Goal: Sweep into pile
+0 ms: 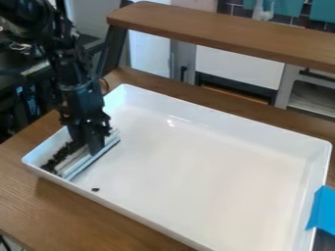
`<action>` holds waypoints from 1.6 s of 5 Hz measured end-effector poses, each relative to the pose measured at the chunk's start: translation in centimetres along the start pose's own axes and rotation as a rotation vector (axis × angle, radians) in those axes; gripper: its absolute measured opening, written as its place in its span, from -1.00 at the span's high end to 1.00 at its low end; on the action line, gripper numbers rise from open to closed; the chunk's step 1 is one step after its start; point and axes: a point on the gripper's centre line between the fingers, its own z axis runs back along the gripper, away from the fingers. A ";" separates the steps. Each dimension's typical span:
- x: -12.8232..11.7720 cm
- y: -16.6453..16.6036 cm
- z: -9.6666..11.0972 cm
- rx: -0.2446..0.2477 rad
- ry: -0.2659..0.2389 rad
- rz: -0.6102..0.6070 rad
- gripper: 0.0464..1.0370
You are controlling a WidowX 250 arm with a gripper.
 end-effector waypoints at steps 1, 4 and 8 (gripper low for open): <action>0.1 -0.3 0.1 -0.020 0.000 -0.002 0.41; 4.7 -10.0 5.2 -0.283 0.046 0.198 0.41; 5.1 -28.2 2.3 -0.139 0.028 0.135 0.41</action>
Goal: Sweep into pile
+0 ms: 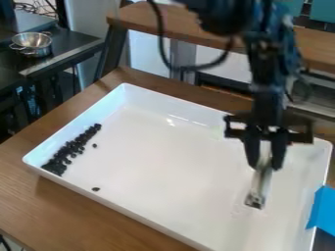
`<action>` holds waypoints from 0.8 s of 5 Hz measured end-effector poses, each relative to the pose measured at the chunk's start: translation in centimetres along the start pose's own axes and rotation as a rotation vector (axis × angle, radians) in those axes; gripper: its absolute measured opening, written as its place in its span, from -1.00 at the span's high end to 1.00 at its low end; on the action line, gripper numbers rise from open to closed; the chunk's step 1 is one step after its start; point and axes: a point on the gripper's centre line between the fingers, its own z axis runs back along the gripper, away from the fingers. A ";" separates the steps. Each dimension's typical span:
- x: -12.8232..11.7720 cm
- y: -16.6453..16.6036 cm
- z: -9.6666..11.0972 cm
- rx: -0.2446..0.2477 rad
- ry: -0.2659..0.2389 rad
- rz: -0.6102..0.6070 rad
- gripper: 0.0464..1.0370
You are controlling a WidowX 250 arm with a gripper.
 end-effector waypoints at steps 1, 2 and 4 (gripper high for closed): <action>0.2 -1.1 -3.2 0.069 -0.009 0.002 0.41; 0.5 -1.1 -4.4 0.112 -0.013 -0.006 0.27; -0.6 -0.6 0.5 0.066 -0.003 -0.052 -0.88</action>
